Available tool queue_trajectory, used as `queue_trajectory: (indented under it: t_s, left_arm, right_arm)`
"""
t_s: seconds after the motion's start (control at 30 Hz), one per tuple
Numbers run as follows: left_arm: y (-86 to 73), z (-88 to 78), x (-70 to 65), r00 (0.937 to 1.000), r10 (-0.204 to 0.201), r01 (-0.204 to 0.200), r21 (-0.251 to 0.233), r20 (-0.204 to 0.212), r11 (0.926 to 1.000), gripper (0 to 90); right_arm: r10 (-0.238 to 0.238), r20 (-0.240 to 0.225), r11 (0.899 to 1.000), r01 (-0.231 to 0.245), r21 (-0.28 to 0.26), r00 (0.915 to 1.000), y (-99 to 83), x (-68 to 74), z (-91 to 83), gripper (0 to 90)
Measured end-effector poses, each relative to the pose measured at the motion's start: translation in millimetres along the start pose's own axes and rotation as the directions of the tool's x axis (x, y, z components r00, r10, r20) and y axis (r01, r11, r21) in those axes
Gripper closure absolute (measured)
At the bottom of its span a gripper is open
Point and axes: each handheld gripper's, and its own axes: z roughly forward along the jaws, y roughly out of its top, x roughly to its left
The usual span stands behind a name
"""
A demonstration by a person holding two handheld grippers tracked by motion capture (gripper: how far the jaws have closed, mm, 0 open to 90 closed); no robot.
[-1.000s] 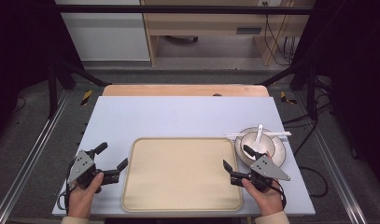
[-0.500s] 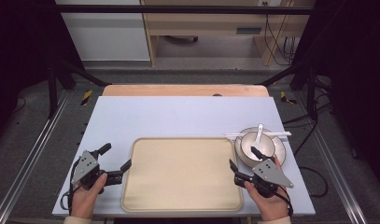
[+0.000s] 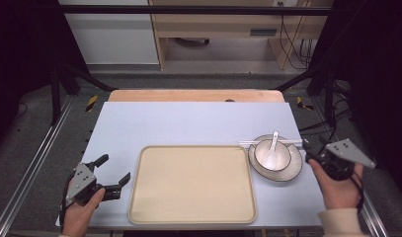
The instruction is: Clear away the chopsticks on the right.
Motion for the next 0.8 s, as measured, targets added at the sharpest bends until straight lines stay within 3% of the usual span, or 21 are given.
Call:
queue_trajectory:
  t_s: [0.03, 0.07, 0.1, 0.17, 0.2, 0.23, 0.27, 0.3, 0.4, 0.57, 0.6, 0.8]
  left_arm:
    - [-1.1, -0.2, 1.3, 0.9999, -0.015, 0.015, -0.004, -0.009, 0.9999, 4.0]
    - [-4.9, 1.2, 2.6, 0.9986, -0.051, 0.051, -0.007, -0.016, 0.9987, 4.2]
    - [-6.9, 2.5, 2.3, 0.9984, -0.055, 0.055, 0.0, -0.015, 0.9985, 4.4]
    - [-8.4, 3.7, 1.3, 0.9988, -0.046, 0.046, 0.012, -0.019, 0.9989, 4.9]
    - [-9.5, 4.4, -1.2, 0.9989, -0.002, 0.004, 0.032, -0.047, 0.9995, 5.3]
    - [-9.6, 4.3, -1.9, 0.9987, 0.003, -0.001, 0.032, -0.052, 0.9995, 5.4]
    - [-9.6, 4.3, -1.9, 0.9987, 0.003, -0.001, 0.032, -0.052, 0.9995, 5.5]
    - [-9.5, 3.9, -2.3, 0.9987, -0.007, 0.008, 0.026, -0.051, 0.9996, 5.5]
    - [-9.2, 2.9, -3.0, 0.9987, -0.009, 0.01, 0.021, -0.051, 0.9997, 5.5]
    - [-8.5, 2.2, -2.9, 0.9983, -0.018, 0.018, 0.012, -0.056, 0.9998, 5.6]
    - [-8.8, 2.5, -2.7, 0.9983, -0.018, 0.019, 0.015, -0.055, 0.9997, 5.6]
    - [-10.6, 3.9, -1.6, 0.9985, -0.022, 0.023, 0.022, -0.051, 0.9995, 5.6]
  right_arm:
    - [-0.038, 0.007, 0.998, 0.038, 0.056, 0.9992, -4.1, -19.2, 20.5, 58.9]
    - [-0.027, -0.008, 0.996, 0.028, 0.087, 0.9996, -6.6, -27.7, 32.4, 62.1]
    - [-0.013, -0.021, 0.994, 0.015, 0.11, 0.9997, -8.7, -35.1, 44.2, 68.9]
    - [0.004, -0.038, 0.987, 0.002, 0.158, 0.9993, -12.7, -45.1, 67.2, 79.6]
    - [0.008, -0.039, 0.982, 0.0, 0.191, 0.9992, -15.1, -48.5, 78.3, 84.6]
    - [0.013, -0.042, 0.973, -0.003, 0.23, 0.999, -17.9, -51.1, 88.4, 87.5]
    - [0.013, -0.042, 0.973, -0.003, 0.23, 0.999, -17.9, -51.1, 88.4, 87.5]
    - [0.041, -0.067, 0.955, -0.019, 0.297, 0.9969, -24.2, -53.8, 105.9, 90.0]
    - [0.062, -0.097, 0.928, -0.022, 0.372, 0.9934, -33.9, -53.1, 125.5, 90.0]
    - [0.072, -0.111, 0.915, -0.021, 0.402, 0.9912, -41.9, -49.7, 140.2, 90.0]
    - [0.082, -0.11, 0.923, -0.034, 0.383, 0.9906, -41.7, -49.7, 143.2, 90.0]
    - [0.074, -0.156, 0.914, -0.005, 0.406, 0.985, -43.3, -50.7, 147.2, 89.8]
